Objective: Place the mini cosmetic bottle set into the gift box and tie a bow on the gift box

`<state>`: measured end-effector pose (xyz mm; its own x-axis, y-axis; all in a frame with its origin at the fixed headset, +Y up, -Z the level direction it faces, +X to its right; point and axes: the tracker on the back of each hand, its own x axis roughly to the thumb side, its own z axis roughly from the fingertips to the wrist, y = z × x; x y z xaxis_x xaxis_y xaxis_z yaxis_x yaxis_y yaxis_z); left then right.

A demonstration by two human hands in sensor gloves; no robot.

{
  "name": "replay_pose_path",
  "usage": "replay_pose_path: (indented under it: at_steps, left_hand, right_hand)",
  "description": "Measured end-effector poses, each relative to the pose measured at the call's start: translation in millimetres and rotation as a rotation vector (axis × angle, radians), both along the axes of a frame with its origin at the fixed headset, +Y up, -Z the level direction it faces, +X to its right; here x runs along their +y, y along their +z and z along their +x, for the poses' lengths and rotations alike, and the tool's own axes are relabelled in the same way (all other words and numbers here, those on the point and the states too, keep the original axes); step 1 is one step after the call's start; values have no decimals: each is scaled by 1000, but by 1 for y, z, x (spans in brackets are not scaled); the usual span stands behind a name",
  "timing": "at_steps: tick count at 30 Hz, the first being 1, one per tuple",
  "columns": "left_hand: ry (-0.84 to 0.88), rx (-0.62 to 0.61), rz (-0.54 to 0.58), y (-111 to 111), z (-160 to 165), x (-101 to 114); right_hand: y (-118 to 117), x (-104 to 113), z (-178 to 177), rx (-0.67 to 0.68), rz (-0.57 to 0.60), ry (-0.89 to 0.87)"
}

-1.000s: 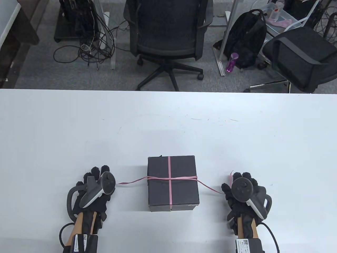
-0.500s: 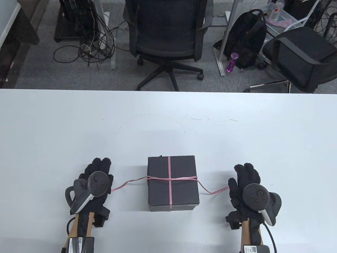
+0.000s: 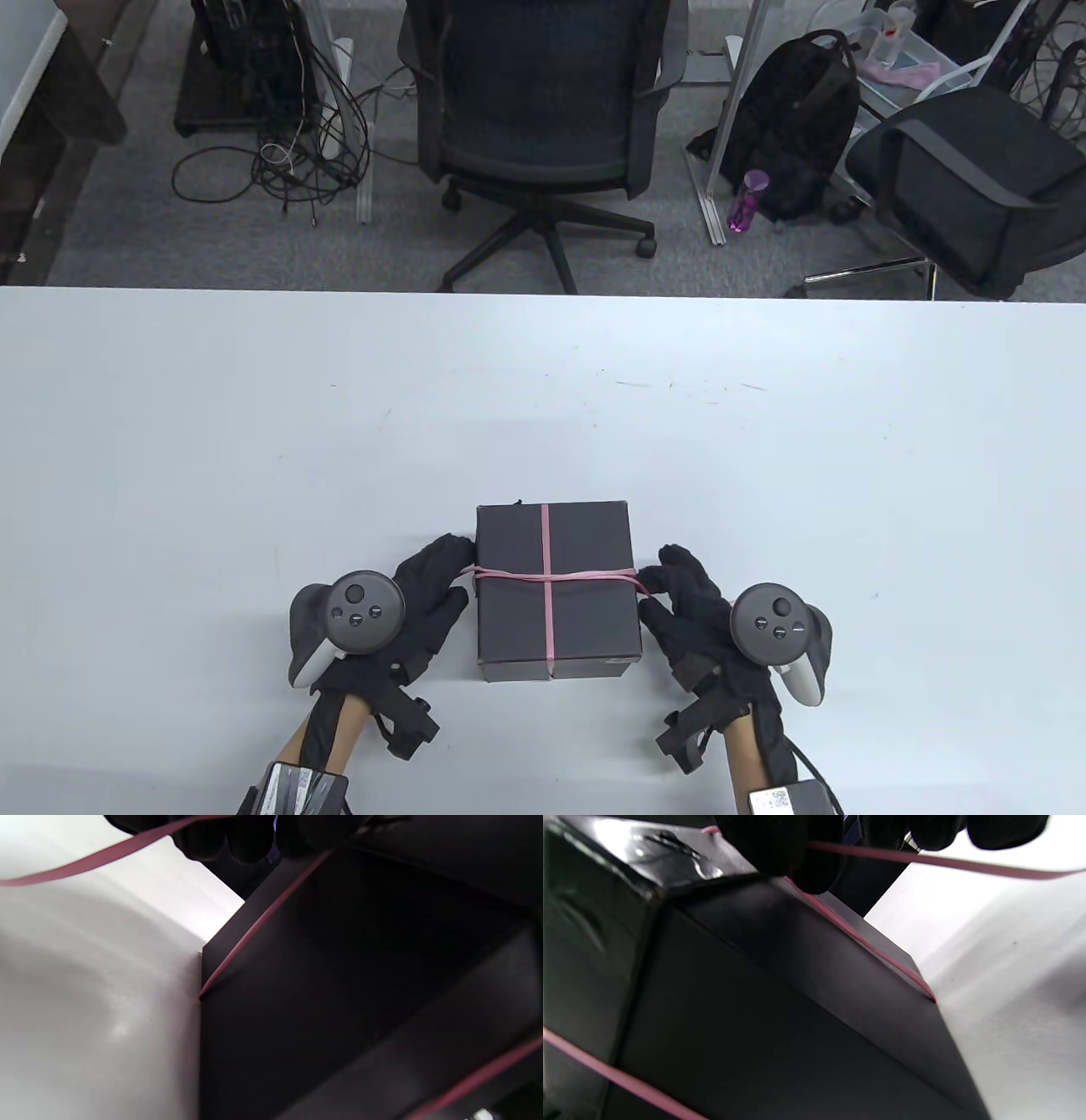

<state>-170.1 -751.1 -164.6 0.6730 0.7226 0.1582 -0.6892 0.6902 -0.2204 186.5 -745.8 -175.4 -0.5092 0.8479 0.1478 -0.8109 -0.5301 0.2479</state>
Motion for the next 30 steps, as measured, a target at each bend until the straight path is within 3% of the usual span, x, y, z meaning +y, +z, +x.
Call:
replay_pose_path:
  at_steps: [7,14,20,23,27,30]
  left_hand:
    - [117,67,-21,-1,-9,0]
    - [119,92,-30,1,-6,-3]
    - [94,105,-36,1,-8,-5]
    - [85,106,-34,2,-8,-4]
    - [76,101,-36,2,-8,-4]
    - [59,88,-40,2,-9,-4]
  right_hand:
    - [0,10,15,-79,20,-164]
    - [0,11,21,-50,10,-249]
    - [1,22,25,58,81,-328]
    - [5,34,20,86,188,-79]
    - [12,39,-8,89,376,616]
    - [13,31,-29,66,455,1010]
